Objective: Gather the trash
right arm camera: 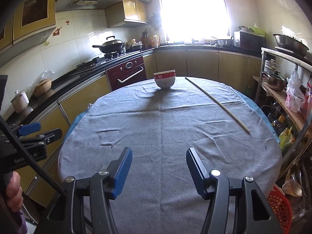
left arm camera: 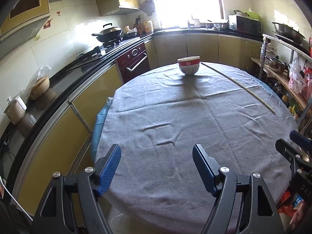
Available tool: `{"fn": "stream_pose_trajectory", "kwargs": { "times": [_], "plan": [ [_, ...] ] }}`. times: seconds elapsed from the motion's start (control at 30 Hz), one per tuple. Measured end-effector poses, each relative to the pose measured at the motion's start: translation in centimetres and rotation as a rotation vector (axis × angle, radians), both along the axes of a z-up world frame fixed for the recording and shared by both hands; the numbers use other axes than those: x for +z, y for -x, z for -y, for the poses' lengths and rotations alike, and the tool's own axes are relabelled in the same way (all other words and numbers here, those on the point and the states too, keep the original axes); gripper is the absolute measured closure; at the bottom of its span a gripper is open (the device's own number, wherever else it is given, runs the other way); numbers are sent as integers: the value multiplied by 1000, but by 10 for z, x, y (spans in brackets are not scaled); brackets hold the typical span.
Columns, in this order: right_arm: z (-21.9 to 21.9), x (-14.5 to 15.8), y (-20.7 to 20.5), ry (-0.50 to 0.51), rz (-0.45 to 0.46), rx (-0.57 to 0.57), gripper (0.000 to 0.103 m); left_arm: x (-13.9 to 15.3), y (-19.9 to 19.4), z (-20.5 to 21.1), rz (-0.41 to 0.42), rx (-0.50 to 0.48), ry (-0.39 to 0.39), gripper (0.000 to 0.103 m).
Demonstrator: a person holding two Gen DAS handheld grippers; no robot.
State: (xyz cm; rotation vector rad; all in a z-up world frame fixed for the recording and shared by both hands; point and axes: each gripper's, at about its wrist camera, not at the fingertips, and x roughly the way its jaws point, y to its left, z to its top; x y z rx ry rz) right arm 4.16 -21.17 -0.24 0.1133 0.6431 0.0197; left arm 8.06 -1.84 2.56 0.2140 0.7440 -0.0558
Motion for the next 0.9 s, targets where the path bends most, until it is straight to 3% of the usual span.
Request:
{"fn": "stream_pose_trajectory", "kwargs": {
  "times": [0.33,0.9],
  "plan": [
    [26,4,31,-7,26,-35,41,7,17,31,11,-44,-11,27],
    [35,26,72,-16,106,-39,41,28,57,45,64,-68,-8,27]
  ]
}}
